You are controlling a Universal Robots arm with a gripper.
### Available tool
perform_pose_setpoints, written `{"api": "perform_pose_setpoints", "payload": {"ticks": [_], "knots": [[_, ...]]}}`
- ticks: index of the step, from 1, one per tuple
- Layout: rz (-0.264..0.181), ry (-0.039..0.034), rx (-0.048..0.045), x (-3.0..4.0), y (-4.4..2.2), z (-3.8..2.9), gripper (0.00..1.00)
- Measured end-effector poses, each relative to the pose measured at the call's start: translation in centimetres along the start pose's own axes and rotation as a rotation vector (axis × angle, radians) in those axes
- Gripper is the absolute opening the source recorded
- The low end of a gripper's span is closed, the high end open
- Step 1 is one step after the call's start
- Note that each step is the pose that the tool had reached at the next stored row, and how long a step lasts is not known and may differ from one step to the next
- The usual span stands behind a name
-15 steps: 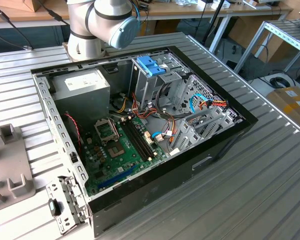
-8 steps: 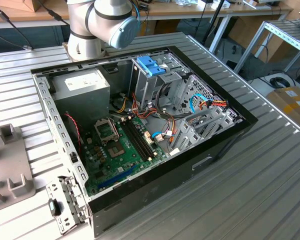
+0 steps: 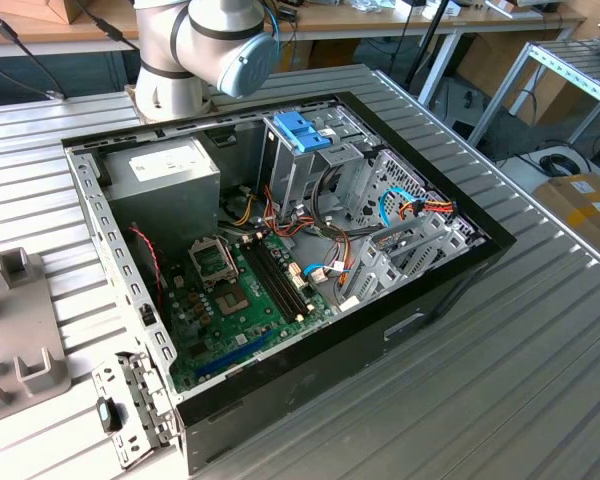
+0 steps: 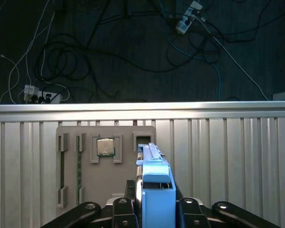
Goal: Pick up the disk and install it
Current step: 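Pick up the disk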
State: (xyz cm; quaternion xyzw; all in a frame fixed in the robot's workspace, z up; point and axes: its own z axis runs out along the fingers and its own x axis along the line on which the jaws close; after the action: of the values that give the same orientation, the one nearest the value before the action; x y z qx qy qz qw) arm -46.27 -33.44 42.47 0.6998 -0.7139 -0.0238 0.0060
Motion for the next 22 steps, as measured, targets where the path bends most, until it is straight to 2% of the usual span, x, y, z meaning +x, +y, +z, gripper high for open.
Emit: {"api": "perform_pose_setpoints", "payload": {"ticks": [22], "knots": [[0.0,0.0,0.0,-0.02,0.03,-0.7,0.37]]}}
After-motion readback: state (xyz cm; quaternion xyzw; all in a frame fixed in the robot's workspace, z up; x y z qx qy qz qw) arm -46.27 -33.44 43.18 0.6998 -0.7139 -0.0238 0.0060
